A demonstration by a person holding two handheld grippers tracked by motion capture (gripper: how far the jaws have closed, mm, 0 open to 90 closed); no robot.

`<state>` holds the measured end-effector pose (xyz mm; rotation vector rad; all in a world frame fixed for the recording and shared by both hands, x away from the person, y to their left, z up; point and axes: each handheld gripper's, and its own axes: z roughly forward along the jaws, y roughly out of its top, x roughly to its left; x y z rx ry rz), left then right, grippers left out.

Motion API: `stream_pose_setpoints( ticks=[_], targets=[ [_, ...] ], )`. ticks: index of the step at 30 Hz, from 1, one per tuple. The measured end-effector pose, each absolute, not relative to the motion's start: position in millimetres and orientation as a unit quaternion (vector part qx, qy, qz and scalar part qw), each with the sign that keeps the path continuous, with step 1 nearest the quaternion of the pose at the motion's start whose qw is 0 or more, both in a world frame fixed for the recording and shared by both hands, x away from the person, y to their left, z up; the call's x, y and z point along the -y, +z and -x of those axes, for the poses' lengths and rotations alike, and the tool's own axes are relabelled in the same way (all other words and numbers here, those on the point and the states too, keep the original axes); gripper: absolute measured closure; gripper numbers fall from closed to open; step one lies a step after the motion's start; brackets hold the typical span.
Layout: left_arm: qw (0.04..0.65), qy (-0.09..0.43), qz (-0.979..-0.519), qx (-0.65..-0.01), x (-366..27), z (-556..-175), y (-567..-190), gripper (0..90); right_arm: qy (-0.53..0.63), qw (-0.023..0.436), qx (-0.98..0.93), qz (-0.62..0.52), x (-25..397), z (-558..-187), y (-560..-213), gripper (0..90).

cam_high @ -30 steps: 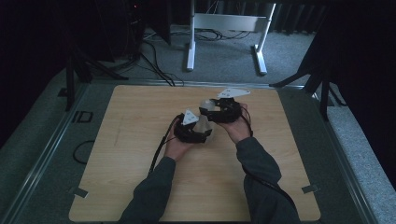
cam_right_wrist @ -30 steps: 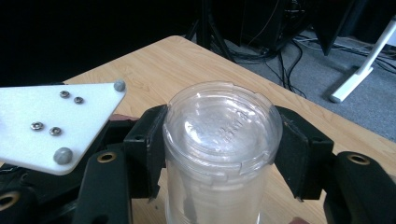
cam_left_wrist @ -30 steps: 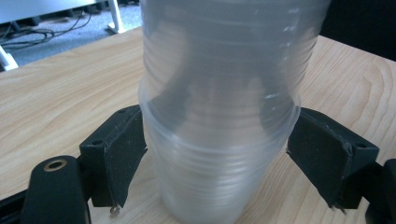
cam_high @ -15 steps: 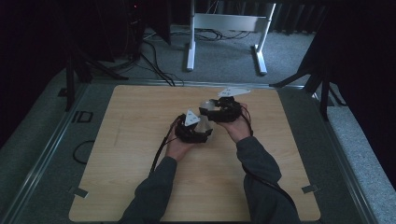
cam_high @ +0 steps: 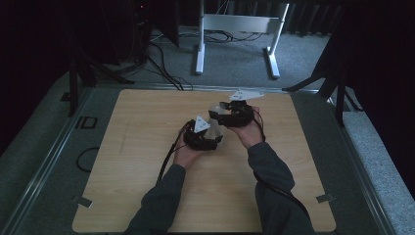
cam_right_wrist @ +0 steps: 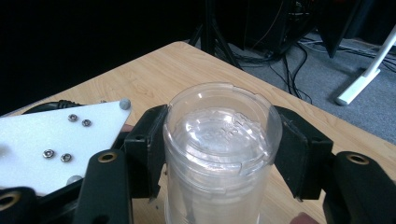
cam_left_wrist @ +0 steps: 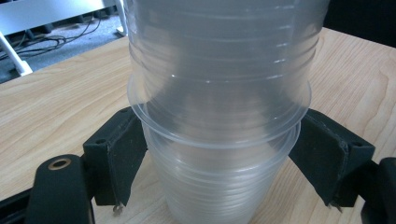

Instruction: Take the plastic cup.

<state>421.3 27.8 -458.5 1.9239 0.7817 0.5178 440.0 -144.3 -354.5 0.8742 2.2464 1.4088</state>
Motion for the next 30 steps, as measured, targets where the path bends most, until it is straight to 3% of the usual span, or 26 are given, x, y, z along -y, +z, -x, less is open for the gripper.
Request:
stream_pose_setpoints(
  ticks=[30],
  targets=[
    [0.492, 0.192, -0.784, -0.327, -36.3, -415.7, -448.6, 14.5, 0.539, 0.195, -0.764, -0.296, 144.4, -434.0, -301.5, 41.2]
  ],
)
